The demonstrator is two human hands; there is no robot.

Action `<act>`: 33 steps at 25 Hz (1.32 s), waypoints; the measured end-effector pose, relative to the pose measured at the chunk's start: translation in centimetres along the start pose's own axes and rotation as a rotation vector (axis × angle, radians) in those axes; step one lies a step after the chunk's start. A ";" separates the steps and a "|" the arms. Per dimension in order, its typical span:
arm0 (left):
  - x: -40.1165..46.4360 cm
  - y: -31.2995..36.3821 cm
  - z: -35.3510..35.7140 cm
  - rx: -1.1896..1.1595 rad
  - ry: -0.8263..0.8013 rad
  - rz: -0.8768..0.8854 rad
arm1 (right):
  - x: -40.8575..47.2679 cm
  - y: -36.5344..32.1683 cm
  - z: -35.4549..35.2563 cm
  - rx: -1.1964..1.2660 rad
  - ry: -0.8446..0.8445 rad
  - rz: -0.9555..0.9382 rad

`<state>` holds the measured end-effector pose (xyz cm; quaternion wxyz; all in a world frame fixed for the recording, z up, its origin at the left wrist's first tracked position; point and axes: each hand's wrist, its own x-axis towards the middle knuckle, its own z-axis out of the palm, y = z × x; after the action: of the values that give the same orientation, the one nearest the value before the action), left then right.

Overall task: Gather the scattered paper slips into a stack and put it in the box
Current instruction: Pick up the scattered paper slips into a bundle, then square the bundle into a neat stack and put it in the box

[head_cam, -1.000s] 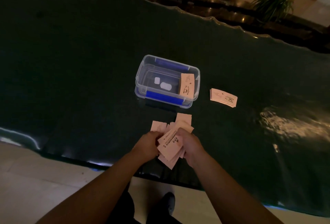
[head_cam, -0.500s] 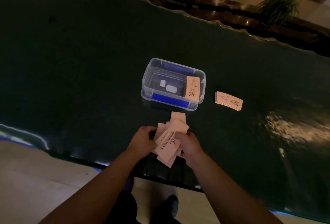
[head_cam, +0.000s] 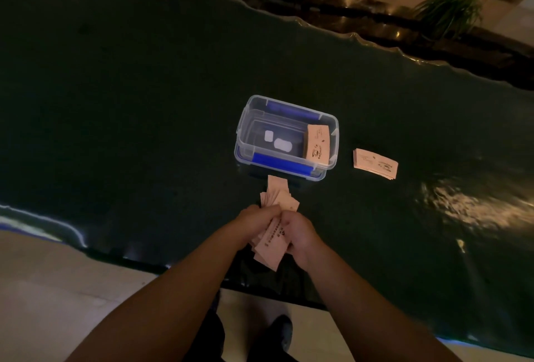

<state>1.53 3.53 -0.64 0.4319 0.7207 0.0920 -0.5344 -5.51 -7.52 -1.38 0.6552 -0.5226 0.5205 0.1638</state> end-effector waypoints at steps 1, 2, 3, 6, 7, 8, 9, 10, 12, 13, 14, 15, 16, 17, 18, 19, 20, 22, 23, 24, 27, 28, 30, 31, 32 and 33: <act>0.1 -0.2 0.1 0.020 -0.027 -0.004 | -0.2 0.2 0.2 0.017 -0.020 0.003; 0.2 -0.4 0.1 0.055 -0.032 -0.001 | -0.3 0.4 0.5 0.036 -0.039 0.002; 0.2 -0.7 0.1 0.088 -0.019 0.007 | -0.4 0.6 0.8 0.059 -0.055 -0.002; 0.0 -1.1 -0.3 0.111 0.008 0.069 | -0.8 0.6 1.8 0.121 -0.074 -0.032; -0.2 -1.1 -0.6 0.096 0.020 0.092 | -1.0 0.3 2.0 0.121 -0.076 -0.055; -0.4 -0.9 -1.0 0.080 0.027 0.115 | -1.2 -0.1 2.1 0.104 -0.077 -0.081; -0.5 -0.7 -1.5 0.059 0.026 0.139 | -1.4 -0.7 2.2 0.074 -0.078 -0.107; -0.6 -0.3 -2.0 0.031 0.014 0.164 | -1.7 -1.2 2.4 0.044 -0.078 -0.131; -0.8 0.6 -3.1 -0.051 -0.011 0.212 | -2.3 -2.1 2.5 0.039 -0.090 -0.174; -0.7 1.2 -3.7 -0.079 -0.023 0.240 | -2.6 -2.6 2.4 0.066 -0.101 -0.201; -0.8 1.9 -4.2 -0.097 -0.042 0.270 | -3.0 -3.0 2.2 0.104 -0.116 -0.227; -0.8 2.7 -4.5 -0.108 -0.068 0.300 | -3.3 -3.4 1.9 0.144 -0.131 -0.260; -1.0 3.5 -4.7 -0.123 -0.099 0.327 | -3.7 -3.9 1.4 0.180 -0.147 -0.298; -1.2 4.4 -4.7 -0.146 -0.123 0.346 | -4.2 -4.4 0.8 0.211 -0.162 -0.335; -1.5 5.2 -4.6 -0.180 -0.141 0.361 | -4.5 -5.1 0.2 0.231 -0.174 -0.364; -1.8 6.1 -4.3 -0.222 -0.151 0.374 | -4.8 -5.7 -0.5 0.242 -0.184 -0.390; -2.0 6.9 -3.7 -0.268 -0.154 0.388 | -5.1 -6.4 -1.4 0.252 -0.191 -0.414; -2.4 8.3 -1.8 -0.366 -0.148 0.414 | -5.4 -7.4 -3.3 0.295 -0.193 -0.440; -2.5 8.9 -0.7 -0.412 -0.141 0.429 | -5.5 -7.9 -4.4 0.321 -0.195 -0.443; -2.7 9.5 0.8 -0.455 -0.130 0.443 | -5.6 -8.3 -5.7 0.344 -0.206 -0.449; -2.9 11.3 5.9 -0.596 -0.099 0.466 | -5.2 -8.2 -10.7 0.470 -0.267 -0.449; -2.8 11.8 7.7 -0.648 -0.091 0.464 | -4.9 -7.7 -12.4 0.554 -0.280 -0.428; -2.5 12.7 11.8 -0.716 -0.082 0.464 | -4.3 -6.9 -16.5 0.668 -0.301 -0.429; -2.3 12.9 13.5 -0.719 -0.078 0.469 | -4.0 -6.5 -18.2 0.684 -0.305 -0.445; -2.1 13.1 15.4 -0.712 -0.071 0.468 | -3.7 -6.2 -20.0 0.677 -0.308 -0.462; -1.8 13.1 17.1 -0.707 -0.067 0.462 | -3.4 -6.1 -21.6 0.656 -0.309 -0.475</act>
<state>-3.24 -16.17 6.84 0.7638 0.5122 0.0915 -0.3821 -13.32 -27.35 6.59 0.8762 -0.3614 0.3060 -0.0893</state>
